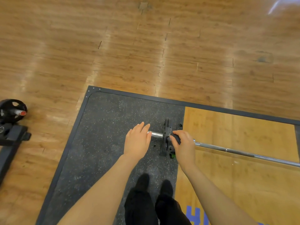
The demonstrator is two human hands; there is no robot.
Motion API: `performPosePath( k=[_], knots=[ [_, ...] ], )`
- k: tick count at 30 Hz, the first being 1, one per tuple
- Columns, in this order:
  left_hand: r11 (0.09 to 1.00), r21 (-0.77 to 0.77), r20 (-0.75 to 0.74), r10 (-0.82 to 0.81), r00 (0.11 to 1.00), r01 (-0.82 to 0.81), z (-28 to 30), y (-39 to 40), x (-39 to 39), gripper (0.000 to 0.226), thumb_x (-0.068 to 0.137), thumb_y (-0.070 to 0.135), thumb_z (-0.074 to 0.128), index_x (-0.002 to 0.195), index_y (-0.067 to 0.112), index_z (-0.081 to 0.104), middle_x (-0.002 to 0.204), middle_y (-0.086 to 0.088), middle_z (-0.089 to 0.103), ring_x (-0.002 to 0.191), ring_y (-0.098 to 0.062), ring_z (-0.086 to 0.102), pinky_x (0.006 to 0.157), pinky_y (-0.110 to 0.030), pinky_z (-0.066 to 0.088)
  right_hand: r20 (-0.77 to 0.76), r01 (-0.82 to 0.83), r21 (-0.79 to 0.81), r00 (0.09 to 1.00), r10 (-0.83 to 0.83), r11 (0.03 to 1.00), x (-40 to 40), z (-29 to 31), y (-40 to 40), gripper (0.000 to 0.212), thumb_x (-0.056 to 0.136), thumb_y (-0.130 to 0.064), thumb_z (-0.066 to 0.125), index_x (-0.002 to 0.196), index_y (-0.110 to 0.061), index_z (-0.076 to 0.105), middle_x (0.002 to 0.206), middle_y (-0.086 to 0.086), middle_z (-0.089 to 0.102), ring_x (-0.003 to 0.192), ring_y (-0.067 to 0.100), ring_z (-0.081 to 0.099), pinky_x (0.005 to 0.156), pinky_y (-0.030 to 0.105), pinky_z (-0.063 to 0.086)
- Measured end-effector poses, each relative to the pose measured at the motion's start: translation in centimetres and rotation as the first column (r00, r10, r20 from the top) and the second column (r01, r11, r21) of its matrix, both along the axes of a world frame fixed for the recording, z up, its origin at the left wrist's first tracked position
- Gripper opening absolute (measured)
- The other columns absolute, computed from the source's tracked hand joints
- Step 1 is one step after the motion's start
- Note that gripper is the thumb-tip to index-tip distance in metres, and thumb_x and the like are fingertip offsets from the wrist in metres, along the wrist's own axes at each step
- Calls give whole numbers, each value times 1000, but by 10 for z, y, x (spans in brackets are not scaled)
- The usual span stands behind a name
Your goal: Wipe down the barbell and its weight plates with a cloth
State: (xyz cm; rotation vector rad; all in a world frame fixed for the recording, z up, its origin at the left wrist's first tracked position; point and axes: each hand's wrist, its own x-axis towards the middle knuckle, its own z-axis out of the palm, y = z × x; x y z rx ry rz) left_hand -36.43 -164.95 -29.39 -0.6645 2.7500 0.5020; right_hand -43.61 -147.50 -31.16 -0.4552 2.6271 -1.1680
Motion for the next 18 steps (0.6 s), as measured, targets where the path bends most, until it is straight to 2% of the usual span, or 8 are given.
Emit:
performPosePath(
  k=[4,8,13,18],
  knots=[
    [1000,7,25,-30,999,30,-46,-21,-5,47,105,38,26,149,23,33,156,-1,31,144,-17,27,118,-39,24,3,9,10,1000,-9,1000,-1,-39,-20,17,90,-17,67,106,-14,68,101,-9,60,98,11,54,86,22,42],
    [997,-7,60,-76,995,76,-108,-46,-5,47,105,38,24,150,24,32,157,-1,30,144,-17,26,118,-38,23,8,46,16,999,-46,999,-4,-94,-40,18,89,-13,68,107,-10,68,102,-5,62,97,13,55,87,23,42],
    [996,-15,82,-89,993,91,-198,-62,-5,48,105,39,23,150,24,31,157,0,29,145,-16,25,119,-38,21,10,62,-1,998,-62,998,-13,-172,-53,18,90,-12,68,107,-8,68,102,-4,61,99,17,57,89,32,47],
    [995,-4,67,-100,993,100,-291,-58,-15,48,105,39,22,151,26,29,158,1,27,145,-16,23,119,-38,21,-18,60,-41,998,-61,997,-35,-253,-60,19,89,-9,68,108,-4,67,106,4,63,102,23,58,91,42,49]
  ],
)
